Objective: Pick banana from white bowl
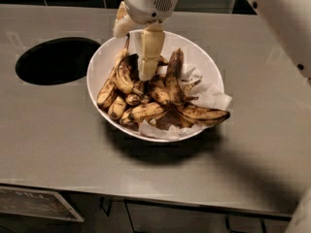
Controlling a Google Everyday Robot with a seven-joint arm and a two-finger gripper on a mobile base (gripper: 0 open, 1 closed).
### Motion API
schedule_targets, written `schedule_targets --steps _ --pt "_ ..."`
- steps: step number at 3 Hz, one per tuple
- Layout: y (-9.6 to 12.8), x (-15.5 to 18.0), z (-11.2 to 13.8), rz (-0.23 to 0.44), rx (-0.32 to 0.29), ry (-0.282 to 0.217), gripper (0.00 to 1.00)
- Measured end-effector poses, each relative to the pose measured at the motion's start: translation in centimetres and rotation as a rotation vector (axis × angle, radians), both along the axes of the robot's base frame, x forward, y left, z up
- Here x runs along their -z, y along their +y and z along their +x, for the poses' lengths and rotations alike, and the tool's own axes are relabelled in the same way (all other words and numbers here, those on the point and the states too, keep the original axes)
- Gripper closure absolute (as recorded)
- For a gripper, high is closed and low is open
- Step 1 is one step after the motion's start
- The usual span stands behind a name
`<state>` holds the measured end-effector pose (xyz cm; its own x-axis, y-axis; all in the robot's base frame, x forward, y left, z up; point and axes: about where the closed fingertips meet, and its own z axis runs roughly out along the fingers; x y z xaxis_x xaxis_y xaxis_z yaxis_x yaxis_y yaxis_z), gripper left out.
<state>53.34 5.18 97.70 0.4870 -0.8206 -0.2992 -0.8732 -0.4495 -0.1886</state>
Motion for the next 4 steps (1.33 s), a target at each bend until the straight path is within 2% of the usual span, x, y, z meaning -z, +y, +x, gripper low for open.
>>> schedule_targets --steps 1,2,4 --pt "0.41 0.30 0.52 -0.010 -0.035 0.000 0.24" --pt "1.01 0.62 0.97 -0.026 -0.082 -0.024 0.23" --pt "0.75 1.19 1.02 -0.053 -0.130 -0.063 0.23"
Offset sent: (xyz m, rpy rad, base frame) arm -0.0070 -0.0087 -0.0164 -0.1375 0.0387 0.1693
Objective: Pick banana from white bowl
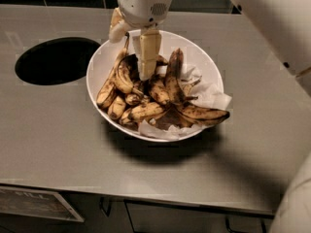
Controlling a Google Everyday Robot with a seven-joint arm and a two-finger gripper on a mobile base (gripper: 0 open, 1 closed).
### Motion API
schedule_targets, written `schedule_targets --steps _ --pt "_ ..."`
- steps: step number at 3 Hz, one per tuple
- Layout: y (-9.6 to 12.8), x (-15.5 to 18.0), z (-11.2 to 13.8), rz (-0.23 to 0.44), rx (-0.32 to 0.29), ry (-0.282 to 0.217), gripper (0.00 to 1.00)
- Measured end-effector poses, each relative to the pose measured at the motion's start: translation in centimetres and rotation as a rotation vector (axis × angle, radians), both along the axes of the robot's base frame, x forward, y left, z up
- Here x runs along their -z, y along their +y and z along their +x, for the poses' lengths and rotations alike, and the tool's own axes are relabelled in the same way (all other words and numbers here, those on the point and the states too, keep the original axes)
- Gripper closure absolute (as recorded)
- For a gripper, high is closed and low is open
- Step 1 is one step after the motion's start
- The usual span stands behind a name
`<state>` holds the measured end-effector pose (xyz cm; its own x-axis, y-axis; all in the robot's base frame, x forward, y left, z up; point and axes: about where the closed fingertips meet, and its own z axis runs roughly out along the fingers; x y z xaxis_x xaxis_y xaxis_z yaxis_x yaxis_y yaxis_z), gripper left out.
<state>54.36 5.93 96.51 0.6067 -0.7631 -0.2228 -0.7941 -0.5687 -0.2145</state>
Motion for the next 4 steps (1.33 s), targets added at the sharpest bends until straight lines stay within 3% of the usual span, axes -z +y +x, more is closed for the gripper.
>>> schedule_targets --steps 4 --pt "-0.2 1.6 1.5 -0.043 -0.054 -0.008 0.30"
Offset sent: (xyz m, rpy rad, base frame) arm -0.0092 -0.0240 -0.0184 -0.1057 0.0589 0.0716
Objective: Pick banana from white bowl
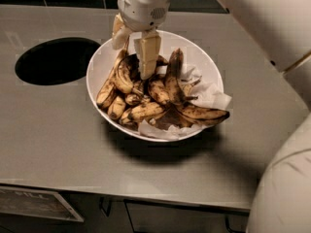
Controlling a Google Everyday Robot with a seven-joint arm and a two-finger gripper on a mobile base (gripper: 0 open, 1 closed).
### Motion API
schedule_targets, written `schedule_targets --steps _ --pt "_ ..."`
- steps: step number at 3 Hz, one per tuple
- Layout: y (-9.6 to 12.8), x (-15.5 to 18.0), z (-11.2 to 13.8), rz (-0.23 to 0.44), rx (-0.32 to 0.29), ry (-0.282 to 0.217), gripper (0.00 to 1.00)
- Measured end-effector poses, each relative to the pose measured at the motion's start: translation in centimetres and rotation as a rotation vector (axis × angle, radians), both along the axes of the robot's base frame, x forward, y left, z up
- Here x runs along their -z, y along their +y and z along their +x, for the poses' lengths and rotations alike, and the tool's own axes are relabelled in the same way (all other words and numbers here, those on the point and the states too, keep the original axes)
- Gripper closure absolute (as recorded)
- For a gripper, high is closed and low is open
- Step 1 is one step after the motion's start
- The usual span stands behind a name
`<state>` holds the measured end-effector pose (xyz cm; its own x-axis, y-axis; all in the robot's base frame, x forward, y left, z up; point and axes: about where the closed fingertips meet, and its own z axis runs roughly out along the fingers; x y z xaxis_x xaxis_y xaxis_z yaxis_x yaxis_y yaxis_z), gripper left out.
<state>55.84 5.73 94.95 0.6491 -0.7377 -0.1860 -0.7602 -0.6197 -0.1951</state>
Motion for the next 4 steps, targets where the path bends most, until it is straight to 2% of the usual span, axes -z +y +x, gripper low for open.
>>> schedule_targets --steps 1,4 --pt "0.22 0.29 0.36 -0.006 -0.005 0.003 0.42" --pt "0.32 0.62 0.44 -0.011 -0.009 0.006 0.49"
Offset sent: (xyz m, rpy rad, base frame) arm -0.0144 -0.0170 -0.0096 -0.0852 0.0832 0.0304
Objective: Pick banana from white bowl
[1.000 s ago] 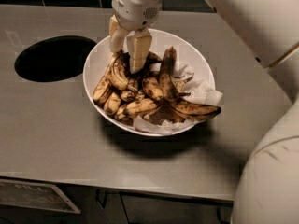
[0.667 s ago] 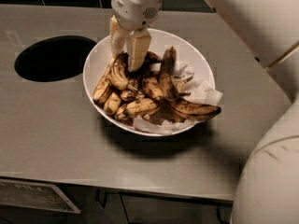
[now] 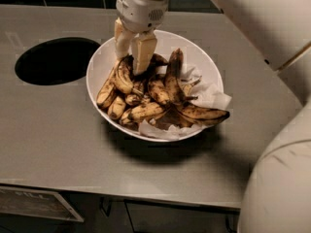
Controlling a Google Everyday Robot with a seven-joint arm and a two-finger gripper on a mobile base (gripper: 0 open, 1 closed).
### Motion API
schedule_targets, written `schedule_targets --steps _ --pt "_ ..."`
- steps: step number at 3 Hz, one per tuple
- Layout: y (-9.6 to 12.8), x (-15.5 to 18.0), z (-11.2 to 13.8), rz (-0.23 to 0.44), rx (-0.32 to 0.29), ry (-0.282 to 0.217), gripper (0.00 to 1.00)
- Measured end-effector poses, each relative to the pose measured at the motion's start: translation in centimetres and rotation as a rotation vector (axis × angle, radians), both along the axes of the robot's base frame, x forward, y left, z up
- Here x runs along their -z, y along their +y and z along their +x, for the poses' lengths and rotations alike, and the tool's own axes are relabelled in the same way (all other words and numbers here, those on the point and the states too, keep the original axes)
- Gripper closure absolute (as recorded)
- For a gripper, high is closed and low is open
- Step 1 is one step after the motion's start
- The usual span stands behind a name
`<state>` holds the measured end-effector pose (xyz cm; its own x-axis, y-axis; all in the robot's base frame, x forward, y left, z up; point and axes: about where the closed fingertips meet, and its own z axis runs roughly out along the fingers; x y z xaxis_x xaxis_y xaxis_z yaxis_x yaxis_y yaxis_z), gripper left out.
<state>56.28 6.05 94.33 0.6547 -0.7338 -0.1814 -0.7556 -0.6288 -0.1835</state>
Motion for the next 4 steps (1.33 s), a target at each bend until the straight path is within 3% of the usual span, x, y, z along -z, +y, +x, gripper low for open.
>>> schedule_targets --steps 2,3,4 --pt "-0.57 -0.64 -0.53 -0.004 0.027 -0.018 0.91" --pt "-0.57 -0.64 -0.53 -0.004 0.027 -0.018 1.00" --pt "-0.57 -0.65 -0.53 -0.004 0.027 -0.018 1.00"
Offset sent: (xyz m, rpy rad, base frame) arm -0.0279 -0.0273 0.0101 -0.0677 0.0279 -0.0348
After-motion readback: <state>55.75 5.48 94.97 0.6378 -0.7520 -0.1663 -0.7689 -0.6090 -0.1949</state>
